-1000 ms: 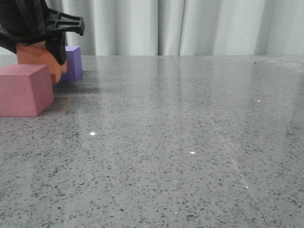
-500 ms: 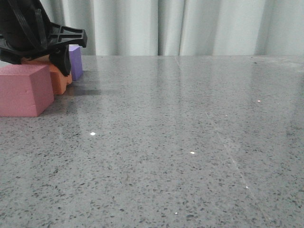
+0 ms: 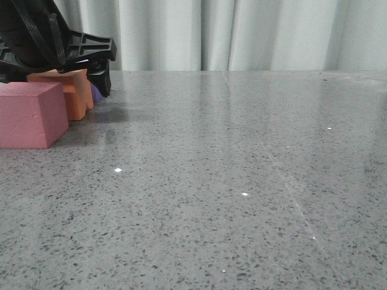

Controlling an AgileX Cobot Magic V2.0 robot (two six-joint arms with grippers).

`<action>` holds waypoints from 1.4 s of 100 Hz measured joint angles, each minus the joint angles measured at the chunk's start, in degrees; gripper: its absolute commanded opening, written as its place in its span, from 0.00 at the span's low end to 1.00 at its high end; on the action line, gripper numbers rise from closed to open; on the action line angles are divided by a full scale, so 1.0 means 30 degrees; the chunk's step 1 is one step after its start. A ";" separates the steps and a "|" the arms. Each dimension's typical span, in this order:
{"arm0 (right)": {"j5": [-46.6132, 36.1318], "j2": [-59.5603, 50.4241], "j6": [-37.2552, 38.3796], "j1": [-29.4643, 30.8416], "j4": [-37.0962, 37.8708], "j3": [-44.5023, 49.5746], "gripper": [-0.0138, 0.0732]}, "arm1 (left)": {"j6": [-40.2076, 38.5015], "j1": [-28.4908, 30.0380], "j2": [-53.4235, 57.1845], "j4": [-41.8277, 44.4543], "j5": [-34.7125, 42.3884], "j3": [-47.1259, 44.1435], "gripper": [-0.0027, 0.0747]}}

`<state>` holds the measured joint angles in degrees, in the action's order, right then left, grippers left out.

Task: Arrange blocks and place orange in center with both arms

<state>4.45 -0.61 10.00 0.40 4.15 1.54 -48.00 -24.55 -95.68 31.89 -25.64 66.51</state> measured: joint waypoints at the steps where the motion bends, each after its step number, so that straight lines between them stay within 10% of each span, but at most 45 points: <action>1: 0.0000 0.0000 0.0000 0.0000 0.0000 0.0000 0.08 | 0.0000 0.0000 0.0000 0.0000 0.0000 0.0000 0.95; 55: 0.0000 0.0000 0.0000 0.0000 0.0000 0.0000 0.08 | 0.0367 0.0000 0.5896 0.0618 -0.1792 0.0000 0.91; 72: 0.0000 0.0000 0.0000 0.0000 0.0000 0.0000 0.08 | 0.1430 0.0000 0.8493 0.0965 -0.3080 -0.0456 0.66; 97: 0.0000 0.0000 0.0000 0.0000 0.0000 0.0000 0.08 | 0.1605 0.0000 1.3114 0.1692 -0.1949 -0.4609 0.01; 140: 0.0000 0.0000 0.0000 0.0000 0.0000 0.0000 0.08 | 0.1605 0.0000 2.1498 0.2171 -0.0940 -1.2330 0.01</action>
<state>4.45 -0.61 10.00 0.40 4.15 1.54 -43.18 -24.55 -31.19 38.40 -28.46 29.52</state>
